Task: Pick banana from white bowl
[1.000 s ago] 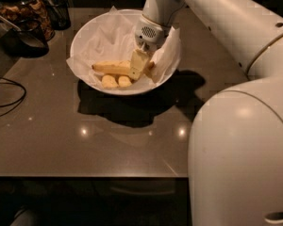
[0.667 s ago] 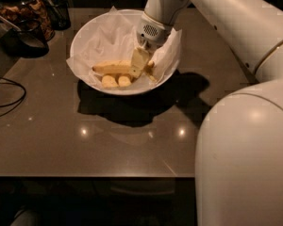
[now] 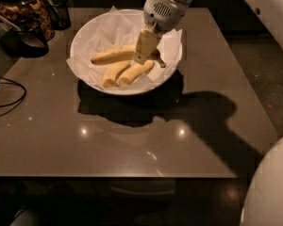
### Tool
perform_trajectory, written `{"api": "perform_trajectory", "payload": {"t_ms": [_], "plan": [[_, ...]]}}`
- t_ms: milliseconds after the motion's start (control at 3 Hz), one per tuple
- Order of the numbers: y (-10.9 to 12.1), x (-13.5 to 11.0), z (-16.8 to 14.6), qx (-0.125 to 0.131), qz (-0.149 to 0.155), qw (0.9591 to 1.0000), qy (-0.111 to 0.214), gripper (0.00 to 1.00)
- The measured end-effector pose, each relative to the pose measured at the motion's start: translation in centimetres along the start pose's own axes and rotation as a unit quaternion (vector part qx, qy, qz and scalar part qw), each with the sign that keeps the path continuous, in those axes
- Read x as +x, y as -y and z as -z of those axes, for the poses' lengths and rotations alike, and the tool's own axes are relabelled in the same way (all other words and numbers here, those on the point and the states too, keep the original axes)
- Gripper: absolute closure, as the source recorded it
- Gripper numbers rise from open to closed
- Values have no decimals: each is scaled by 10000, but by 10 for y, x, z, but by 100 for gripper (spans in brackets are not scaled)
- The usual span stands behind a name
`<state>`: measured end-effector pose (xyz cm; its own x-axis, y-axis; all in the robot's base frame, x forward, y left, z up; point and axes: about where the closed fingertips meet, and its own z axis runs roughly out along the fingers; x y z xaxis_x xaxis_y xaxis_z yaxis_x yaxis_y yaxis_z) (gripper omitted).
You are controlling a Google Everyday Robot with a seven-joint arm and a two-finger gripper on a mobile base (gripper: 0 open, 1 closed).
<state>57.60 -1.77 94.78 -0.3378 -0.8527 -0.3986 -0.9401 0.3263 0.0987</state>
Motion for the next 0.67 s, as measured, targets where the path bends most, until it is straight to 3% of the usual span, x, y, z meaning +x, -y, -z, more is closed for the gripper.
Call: {"api": "perform_trajectory", "payload": {"t_ms": [333,667], "plan": [[0,0,0,1,0,10000,2,100],[-31,9,21,110,-114,9997,158,100]]}}
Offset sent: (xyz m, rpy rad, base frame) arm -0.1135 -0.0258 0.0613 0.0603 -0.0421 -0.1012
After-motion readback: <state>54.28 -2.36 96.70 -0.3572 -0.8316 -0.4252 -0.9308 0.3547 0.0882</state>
